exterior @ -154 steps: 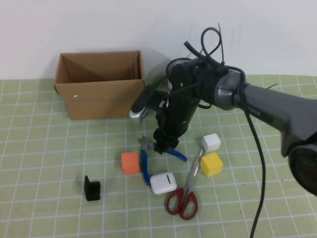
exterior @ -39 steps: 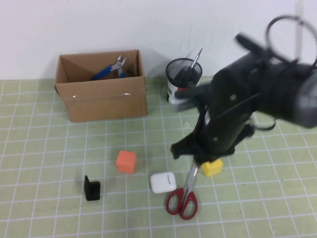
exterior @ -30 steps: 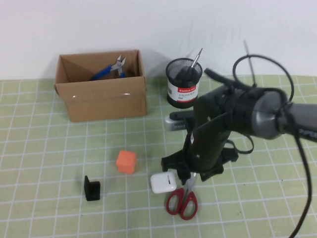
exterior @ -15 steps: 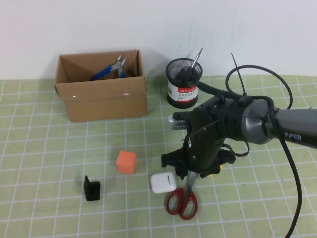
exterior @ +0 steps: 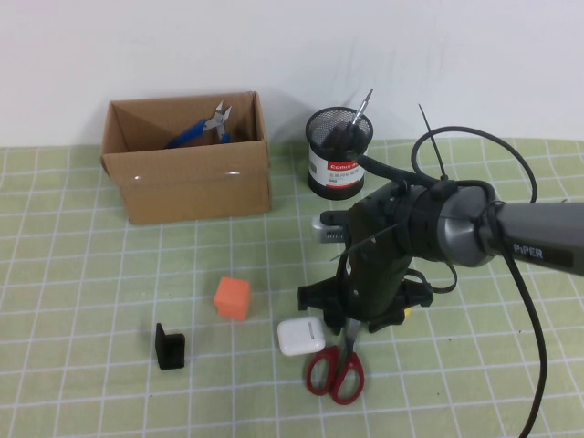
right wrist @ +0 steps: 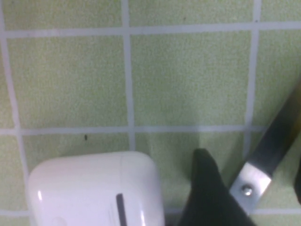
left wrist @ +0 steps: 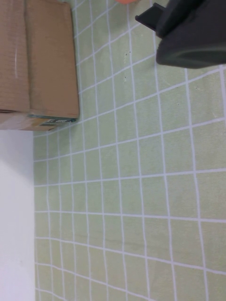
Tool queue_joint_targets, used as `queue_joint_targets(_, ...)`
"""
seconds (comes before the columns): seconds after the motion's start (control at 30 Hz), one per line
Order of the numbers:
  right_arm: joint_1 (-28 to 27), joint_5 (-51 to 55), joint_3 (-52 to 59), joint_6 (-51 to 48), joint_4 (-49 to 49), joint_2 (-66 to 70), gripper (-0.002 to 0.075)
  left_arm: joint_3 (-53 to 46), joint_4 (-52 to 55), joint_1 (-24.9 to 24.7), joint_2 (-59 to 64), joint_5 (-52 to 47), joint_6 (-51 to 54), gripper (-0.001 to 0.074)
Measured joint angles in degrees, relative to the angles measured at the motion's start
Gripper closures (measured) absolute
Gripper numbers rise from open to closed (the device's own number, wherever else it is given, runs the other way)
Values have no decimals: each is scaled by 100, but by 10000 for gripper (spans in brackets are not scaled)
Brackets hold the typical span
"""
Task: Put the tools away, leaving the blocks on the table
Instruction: Pick up the scissors from the table, then place the Scissors into the box
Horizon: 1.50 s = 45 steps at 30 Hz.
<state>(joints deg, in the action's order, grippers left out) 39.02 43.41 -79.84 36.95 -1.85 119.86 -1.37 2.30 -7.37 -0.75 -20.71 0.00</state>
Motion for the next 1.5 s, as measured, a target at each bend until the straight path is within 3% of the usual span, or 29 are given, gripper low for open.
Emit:
queue_joint_targets(0.27, 12, 103, -8, -406, -22, 22, 613, 0, 0, 0, 0, 0, 0, 738)
queue_joint_targets(0.37, 46, 103, -8, -544, -11, 22, 653, 0, 0, 0, 0, 0, 0, 738)
queue_joint_targets(0.9, 46, 223, -27, -1674, 121, 10, 666, 0, 0, 0, 0, 0, 0, 738)
queue_joint_targets(1.03, 95, 905, -179, -2069, 185, -194, 667, 0, 0, 0, 0, 0, 0, 738)
queue_joint_targets(1.27, 176, 1639, -1563, -2762, -343, -919, 668, 0, 0, 0, 0, 0, 0, 738)
queue_joint_targets(1.5, 176, 1282, -3314, -4051, -634, -442, 668, 0, 0, 0, 0, 0, 0, 738)
